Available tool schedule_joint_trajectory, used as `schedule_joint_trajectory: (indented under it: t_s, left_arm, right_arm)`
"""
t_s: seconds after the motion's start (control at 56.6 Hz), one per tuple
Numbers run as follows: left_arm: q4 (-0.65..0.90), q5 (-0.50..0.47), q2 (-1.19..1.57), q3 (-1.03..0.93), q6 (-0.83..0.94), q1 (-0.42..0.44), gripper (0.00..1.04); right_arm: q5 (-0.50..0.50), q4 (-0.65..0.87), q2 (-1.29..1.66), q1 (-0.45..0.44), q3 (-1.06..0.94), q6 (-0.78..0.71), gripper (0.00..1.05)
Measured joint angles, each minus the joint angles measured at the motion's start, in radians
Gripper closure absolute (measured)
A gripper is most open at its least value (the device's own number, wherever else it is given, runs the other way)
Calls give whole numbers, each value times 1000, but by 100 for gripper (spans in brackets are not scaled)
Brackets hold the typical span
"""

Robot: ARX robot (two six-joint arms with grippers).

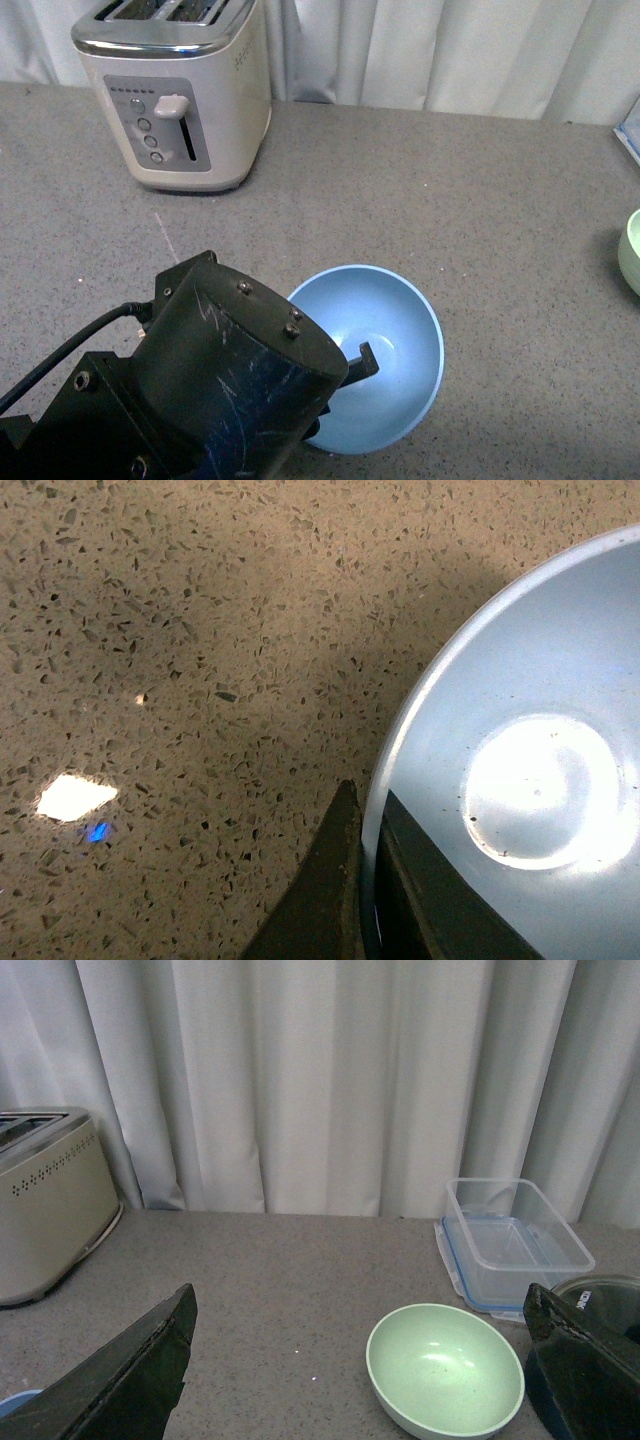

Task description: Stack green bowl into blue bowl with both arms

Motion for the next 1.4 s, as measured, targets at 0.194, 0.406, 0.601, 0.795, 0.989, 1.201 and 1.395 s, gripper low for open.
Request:
schedule_joint_trajectory:
  t_s: [0.194, 0.406, 0.601, 0.795, 0.989, 1.201, 1.395]
  left_arm:
    - [21, 12, 9, -2, 13, 3, 101]
    - [19, 13, -7, -5, 24, 8, 99]
    - [13, 17, -43, -53, 85, 39, 66]
    - [-35, 31, -152, -64, 125, 91, 32]
    - [-107, 40, -278, -72, 147, 110, 6]
    - [116, -103, -387, -153, 359, 151, 22]
    - [540, 2, -747, -404, 850, 450, 62]
  right_arm:
    - [0, 0, 0, 0, 0, 0, 9]
    - [0, 0, 0, 0, 0, 0, 9]
    - [2, 0, 0, 0, 0, 0, 9]
    - [1, 0, 0, 0, 0, 0, 9]
    - [1, 0, 0, 0, 0, 0, 9]
    - [0, 0, 0, 0, 0, 0, 9]
    - [3, 0, 0, 0, 0, 0, 9]
